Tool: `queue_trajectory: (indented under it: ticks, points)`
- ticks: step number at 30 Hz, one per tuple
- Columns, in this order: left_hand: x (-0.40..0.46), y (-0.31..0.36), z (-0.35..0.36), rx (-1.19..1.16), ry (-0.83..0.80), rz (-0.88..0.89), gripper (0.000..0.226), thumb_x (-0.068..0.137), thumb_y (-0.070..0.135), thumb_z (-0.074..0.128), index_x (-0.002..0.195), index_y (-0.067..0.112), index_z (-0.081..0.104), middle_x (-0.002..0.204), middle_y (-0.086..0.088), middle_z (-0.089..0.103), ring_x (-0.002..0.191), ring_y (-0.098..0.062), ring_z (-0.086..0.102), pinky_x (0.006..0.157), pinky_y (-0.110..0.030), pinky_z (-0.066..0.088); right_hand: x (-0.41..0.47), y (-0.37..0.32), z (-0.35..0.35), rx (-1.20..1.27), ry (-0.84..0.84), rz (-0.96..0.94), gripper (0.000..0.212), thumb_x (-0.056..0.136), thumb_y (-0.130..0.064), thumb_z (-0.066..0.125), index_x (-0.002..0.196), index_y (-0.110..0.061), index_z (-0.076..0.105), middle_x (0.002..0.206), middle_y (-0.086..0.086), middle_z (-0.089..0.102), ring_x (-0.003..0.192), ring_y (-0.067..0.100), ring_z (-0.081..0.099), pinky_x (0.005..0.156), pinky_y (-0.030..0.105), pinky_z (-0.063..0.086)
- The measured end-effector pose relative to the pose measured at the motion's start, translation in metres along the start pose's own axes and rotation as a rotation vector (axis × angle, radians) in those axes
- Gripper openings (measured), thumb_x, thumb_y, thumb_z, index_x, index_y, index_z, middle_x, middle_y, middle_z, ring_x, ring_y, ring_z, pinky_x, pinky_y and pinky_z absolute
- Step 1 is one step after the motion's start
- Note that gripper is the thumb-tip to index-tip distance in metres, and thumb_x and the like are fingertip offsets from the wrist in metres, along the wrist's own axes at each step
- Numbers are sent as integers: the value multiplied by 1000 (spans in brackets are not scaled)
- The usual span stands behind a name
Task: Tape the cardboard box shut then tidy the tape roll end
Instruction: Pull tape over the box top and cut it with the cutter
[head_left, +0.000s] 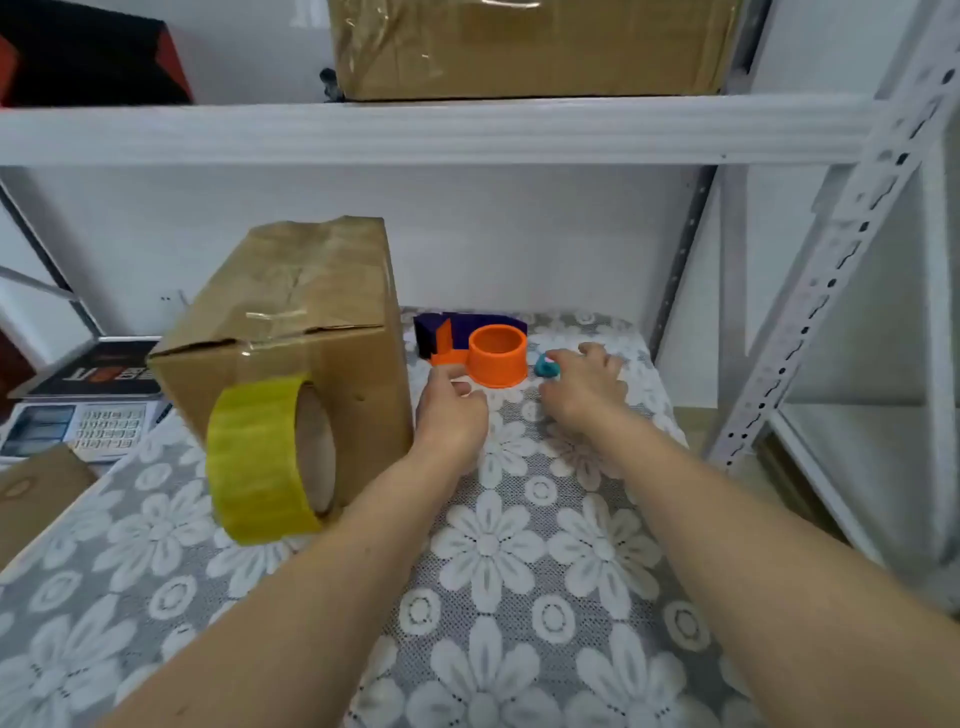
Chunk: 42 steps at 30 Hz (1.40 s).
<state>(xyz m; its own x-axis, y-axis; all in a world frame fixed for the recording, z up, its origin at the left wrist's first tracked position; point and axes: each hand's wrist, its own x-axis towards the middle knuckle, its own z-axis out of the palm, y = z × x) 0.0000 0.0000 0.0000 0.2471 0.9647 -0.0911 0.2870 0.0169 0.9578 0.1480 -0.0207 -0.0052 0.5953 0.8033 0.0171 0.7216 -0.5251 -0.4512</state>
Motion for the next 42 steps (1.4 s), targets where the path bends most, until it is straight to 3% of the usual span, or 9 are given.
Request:
queue_trajectory:
  ticks: [5, 10, 14, 19, 21, 29, 35, 39, 42]
  points:
    - [13, -6, 4, -12, 32, -67, 44, 91, 17, 53, 134, 21, 42, 126, -9, 57, 113, -30, 59, 95, -43, 50, 29, -4, 14, -175, -82, -17, 54, 86, -18, 48, 138, -27, 38, 146, 10, 31, 135, 33, 20, 106, 48, 27]
    - [13, -7, 1, -56, 12, -124, 45, 93, 14, 51, 136, 20, 41, 129, -11, 57, 118, -32, 57, 91, -38, 49, 36, -5, 18, -190, 87, -77, 23, 91, -22, 50, 112, -19, 58, 121, 12, 54, 118, 32, 42, 94, 45, 38]
    - [1, -6, 2, -66, -14, -127, 45, 90, 15, 51, 134, 21, 41, 120, -13, 60, 110, -31, 60, 90, -40, 49, 23, 8, 12, 75, 119, -93, 25, 84, 1, 58, 106, -10, 59, 108, 13, 62, 103, 30, 54, 84, 41, 49]
    - [-23, 0, 2, -143, -113, -144, 19, 93, 12, 52, 111, 12, 59, 104, -15, 63, 86, -27, 60, 78, -35, 49, -24, 3, -9, 584, 69, -45, 49, 79, -9, 73, 121, -14, 48, 97, 3, 58, 83, 14, 56, 64, 22, 46]
    - [-38, 8, -2, -329, -201, -219, 12, 94, 9, 51, 92, 11, 62, 91, -13, 61, 85, -26, 57, 78, -34, 47, -48, -4, -13, 654, 132, -112, 50, 77, -11, 76, 118, -17, 48, 96, -2, 57, 80, 6, 55, 64, 15, 43]
    - [-85, 18, -23, -753, -333, -286, 20, 90, 3, 59, 109, -2, 62, 96, -14, 72, 86, -24, 69, 78, -35, 58, -124, -30, -20, 510, 303, -387, 41, 78, -2, 63, 115, -17, 52, 113, 0, 52, 99, 12, 53, 81, 23, 48]
    - [-106, 22, -41, -705, -201, -247, 16, 86, 3, 65, 102, -1, 66, 91, -14, 72, 76, -19, 69, 74, -31, 59, -162, -42, -43, 809, -177, -304, 70, 73, 2, 71, 133, -23, 45, 110, -5, 58, 96, 7, 60, 77, 10, 50]
    - [-117, 14, -52, -634, -156, -143, 18, 89, 9, 63, 106, 3, 68, 90, -12, 73, 72, -14, 73, 67, -26, 58, -170, -44, -53, 1117, -420, -153, 37, 89, 3, 54, 123, -11, 57, 112, 16, 66, 99, 26, 65, 93, 41, 52]
    - [-124, 11, -58, -575, -144, -77, 23, 92, 9, 59, 113, 6, 67, 105, -15, 71, 90, -21, 71, 75, -29, 59, -178, -49, -46, 1119, -385, -150, 26, 95, -1, 47, 117, -4, 61, 108, 18, 66, 96, 26, 65, 83, 35, 57]
